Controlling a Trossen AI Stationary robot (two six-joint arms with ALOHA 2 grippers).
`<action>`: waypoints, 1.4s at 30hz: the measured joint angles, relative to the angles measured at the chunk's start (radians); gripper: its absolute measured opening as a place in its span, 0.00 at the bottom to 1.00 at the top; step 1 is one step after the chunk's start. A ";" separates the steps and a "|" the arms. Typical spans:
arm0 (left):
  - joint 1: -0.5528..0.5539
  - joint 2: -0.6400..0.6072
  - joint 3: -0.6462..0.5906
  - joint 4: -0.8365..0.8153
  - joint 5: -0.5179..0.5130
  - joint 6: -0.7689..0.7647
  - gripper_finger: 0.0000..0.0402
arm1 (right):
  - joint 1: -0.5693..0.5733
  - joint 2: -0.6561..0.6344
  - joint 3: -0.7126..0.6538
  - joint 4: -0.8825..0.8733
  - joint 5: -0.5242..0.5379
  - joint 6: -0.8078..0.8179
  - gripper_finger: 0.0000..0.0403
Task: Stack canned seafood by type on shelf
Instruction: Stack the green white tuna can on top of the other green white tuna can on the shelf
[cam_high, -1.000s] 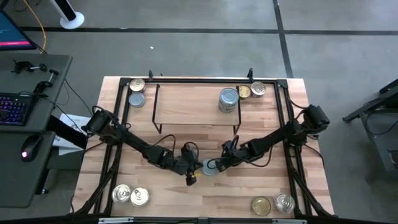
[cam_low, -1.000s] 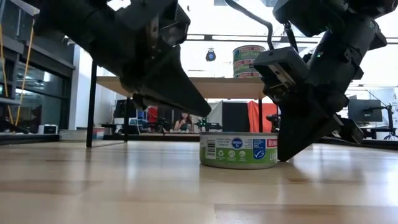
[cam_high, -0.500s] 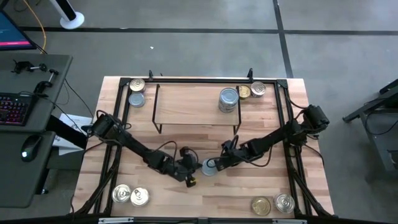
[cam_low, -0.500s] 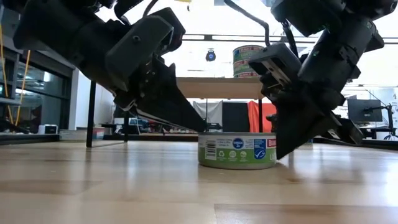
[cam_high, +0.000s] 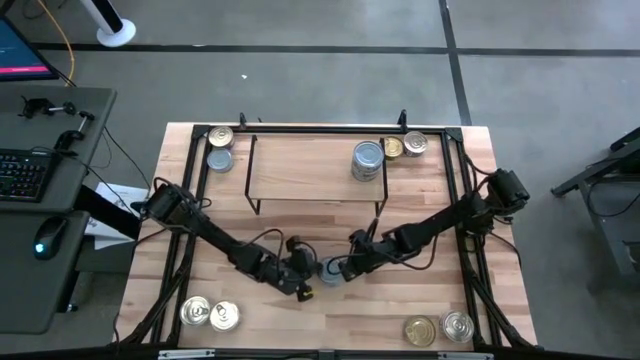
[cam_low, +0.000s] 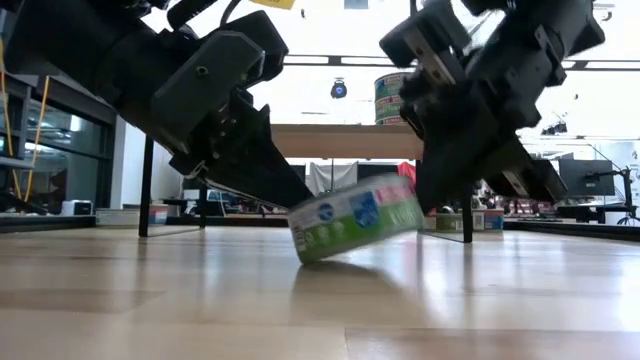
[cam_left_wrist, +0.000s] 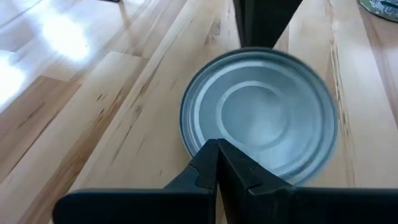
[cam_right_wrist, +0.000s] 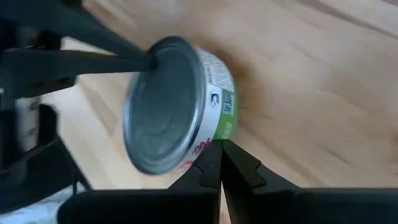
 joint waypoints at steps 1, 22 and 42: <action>-0.003 -0.001 0.000 -0.002 0.000 0.000 0.00 | 0.000 0.000 0.016 -0.018 0.000 -0.011 0.00; -0.036 -0.028 0.000 -0.047 -0.005 -0.016 0.00 | 0.005 -0.003 0.170 -0.148 0.080 -0.098 0.00; -0.086 -0.031 0.000 -0.011 -0.019 0.205 0.00 | 0.008 0.062 0.048 -0.113 -0.065 -0.008 0.00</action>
